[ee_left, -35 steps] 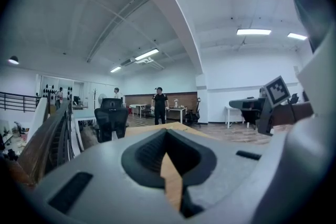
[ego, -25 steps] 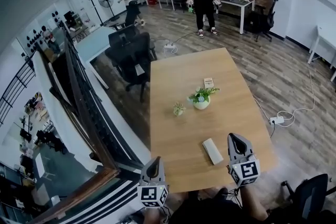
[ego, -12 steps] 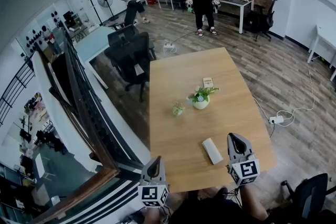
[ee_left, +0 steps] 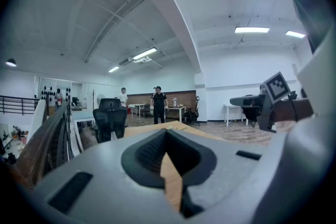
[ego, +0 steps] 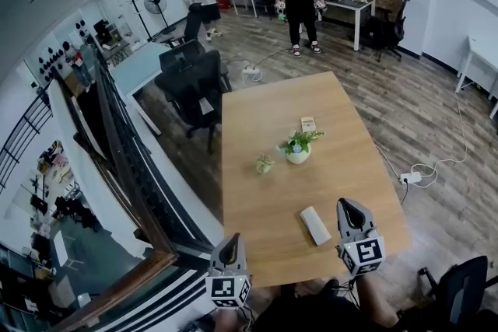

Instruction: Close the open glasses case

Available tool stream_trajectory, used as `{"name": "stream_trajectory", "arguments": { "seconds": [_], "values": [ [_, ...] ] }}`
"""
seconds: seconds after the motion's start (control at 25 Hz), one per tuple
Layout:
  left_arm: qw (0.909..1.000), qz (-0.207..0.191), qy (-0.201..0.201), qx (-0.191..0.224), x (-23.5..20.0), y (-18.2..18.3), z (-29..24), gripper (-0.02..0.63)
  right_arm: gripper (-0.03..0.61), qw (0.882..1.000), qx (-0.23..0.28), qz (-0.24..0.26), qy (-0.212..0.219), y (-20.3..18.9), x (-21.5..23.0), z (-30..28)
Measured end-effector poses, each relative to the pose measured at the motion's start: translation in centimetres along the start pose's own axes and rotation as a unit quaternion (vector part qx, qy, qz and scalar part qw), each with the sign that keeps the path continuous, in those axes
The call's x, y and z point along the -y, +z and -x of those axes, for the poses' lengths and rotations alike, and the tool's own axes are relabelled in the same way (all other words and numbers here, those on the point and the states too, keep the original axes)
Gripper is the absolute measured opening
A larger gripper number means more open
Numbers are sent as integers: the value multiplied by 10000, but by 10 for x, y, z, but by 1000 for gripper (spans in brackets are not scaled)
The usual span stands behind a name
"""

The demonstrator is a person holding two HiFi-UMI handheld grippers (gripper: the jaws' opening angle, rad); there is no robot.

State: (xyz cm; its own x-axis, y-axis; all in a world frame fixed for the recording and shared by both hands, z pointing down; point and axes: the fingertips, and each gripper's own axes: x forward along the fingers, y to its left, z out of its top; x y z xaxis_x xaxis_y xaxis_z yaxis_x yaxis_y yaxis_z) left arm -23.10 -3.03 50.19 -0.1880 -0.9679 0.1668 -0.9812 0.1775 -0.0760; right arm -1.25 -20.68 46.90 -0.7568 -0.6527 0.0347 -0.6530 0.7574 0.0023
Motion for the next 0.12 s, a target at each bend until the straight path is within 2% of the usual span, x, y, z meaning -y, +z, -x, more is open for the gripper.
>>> {"name": "stream_trajectory", "arguments": {
  "seconds": [0.12],
  "values": [
    [10000, -12, -8, 7, 0, 0, -2, -2, 15, 10000, -5, -1, 9, -1, 1, -2]
  ]
}}
